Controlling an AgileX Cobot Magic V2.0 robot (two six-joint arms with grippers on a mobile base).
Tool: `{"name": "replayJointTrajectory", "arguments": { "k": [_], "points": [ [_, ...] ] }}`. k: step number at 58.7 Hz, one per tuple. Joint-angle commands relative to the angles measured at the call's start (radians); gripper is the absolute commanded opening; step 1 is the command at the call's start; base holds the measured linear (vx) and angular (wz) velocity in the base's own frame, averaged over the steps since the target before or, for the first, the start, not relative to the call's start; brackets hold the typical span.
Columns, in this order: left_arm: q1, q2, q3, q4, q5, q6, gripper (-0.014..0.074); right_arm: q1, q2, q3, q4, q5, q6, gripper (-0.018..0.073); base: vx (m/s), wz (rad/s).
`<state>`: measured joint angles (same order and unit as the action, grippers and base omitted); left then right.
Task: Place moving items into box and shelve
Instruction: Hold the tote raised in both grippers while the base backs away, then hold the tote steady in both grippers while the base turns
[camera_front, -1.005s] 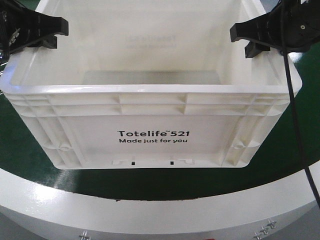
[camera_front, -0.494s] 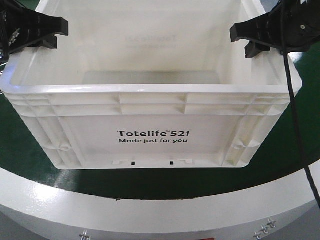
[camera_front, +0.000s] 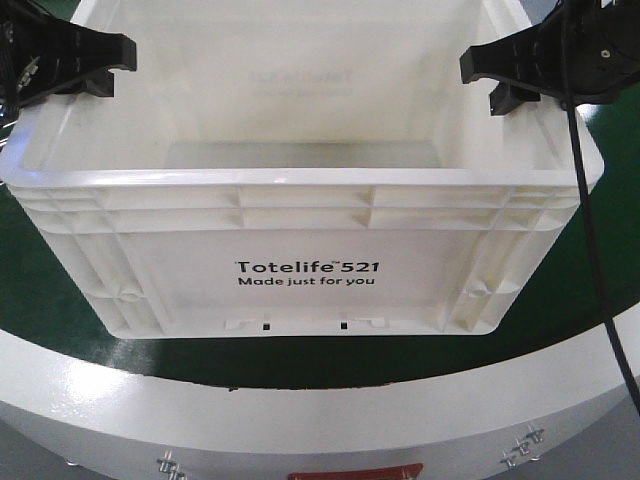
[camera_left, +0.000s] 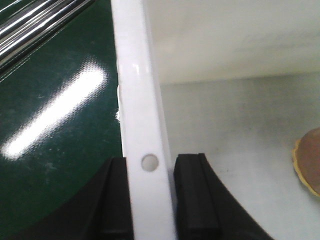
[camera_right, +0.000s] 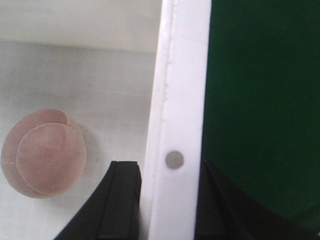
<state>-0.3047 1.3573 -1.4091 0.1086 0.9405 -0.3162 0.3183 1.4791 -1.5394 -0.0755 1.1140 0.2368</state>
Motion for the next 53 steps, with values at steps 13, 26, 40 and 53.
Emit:
{"name": "replayJointTrajectory", "arguments": {
  "k": [13,26,40,53],
  "points": [
    [0.005,-0.048,-0.038,0.045,-0.106,0.001,0.0,-0.009,-0.056,-0.041,-0.05,-0.102,-0.014,-0.0005,-0.05,-0.04],
    [0.005,-0.048,-0.038,0.045,-0.106,0.001,0.0,-0.009,-0.056,-0.041,-0.05,-0.102,-0.014,-0.0005,-0.07,-0.03],
    [0.005,-0.048,-0.038,0.045,-0.106,0.001,0.0,-0.009,-0.056,-0.041,-0.05,-0.102,-0.014,-0.0005,-0.08,0.06],
    [0.005,-0.048,-0.038,0.045,-0.106,0.001,0.0,-0.009,-0.056,-0.041,-0.05,-0.102,-0.014,-0.0005,-0.08,0.25]
  ]
}}
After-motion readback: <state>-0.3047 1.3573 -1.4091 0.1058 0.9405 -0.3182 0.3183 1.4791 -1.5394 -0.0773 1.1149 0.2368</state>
